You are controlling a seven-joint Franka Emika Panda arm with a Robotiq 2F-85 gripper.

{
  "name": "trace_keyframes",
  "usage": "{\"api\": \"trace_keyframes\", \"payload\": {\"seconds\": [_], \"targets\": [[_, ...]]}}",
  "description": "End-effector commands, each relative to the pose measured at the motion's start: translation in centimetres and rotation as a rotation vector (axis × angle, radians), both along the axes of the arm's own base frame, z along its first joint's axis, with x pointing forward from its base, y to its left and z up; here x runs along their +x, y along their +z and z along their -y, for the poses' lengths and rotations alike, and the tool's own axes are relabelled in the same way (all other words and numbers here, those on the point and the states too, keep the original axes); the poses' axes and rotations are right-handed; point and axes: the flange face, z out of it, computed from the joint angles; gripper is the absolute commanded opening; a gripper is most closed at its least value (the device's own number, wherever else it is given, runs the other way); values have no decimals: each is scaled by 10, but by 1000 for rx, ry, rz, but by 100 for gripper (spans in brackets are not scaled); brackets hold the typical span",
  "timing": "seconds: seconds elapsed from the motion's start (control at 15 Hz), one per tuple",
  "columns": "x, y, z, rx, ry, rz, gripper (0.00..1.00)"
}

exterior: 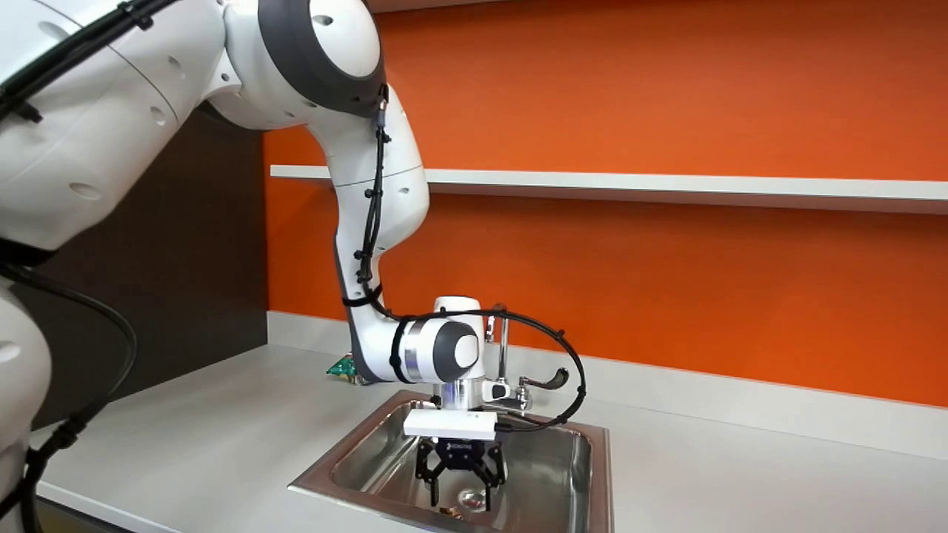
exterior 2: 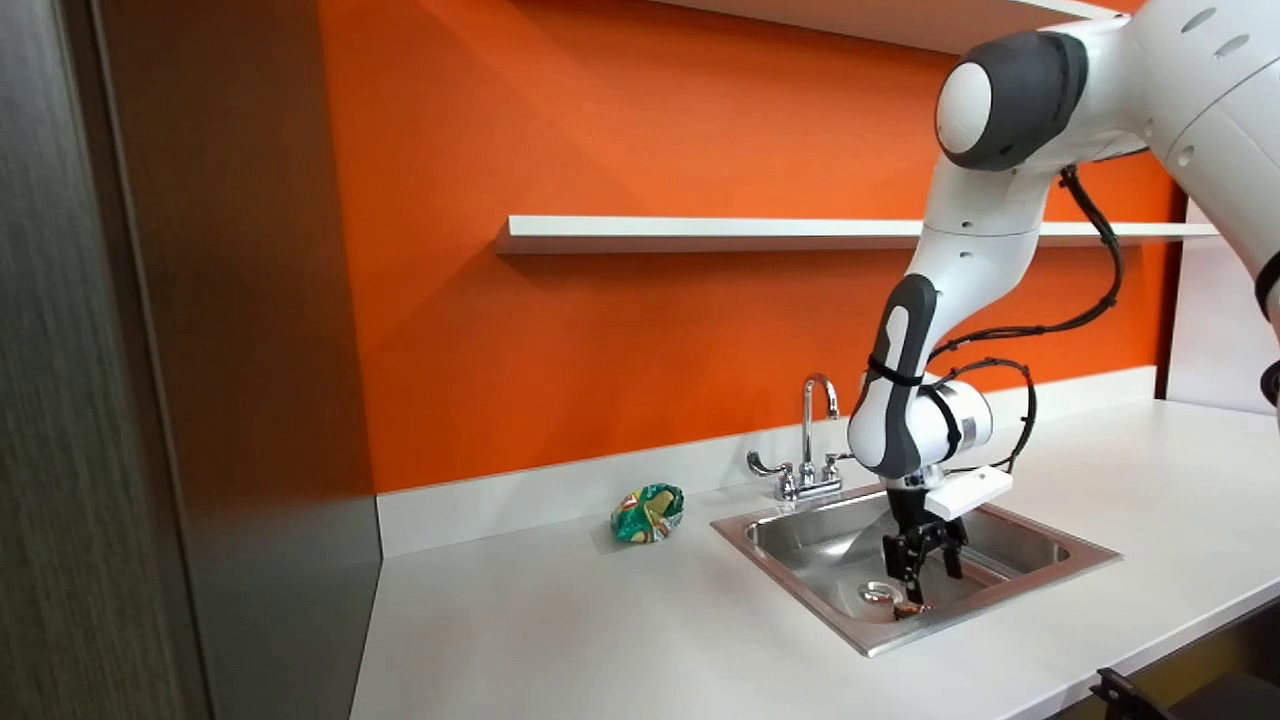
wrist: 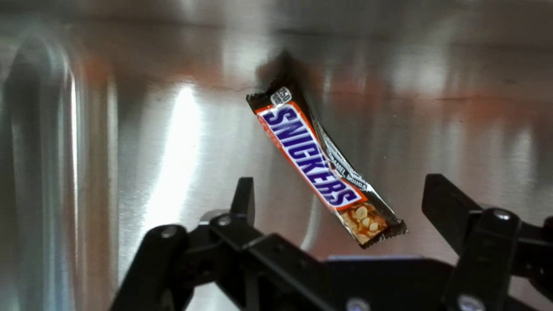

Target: Shift the snickers bar to the counter on the left

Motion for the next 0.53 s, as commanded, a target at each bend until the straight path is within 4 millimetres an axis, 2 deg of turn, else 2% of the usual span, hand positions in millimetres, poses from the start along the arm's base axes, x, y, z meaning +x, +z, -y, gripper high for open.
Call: {"api": "trace_keyframes", "payload": {"seconds": [0.0, 0.47], "targets": [[5, -1, 4, -8, 87, -38, 100], [10, -11, 6, -4, 205, -42, 100]]}}
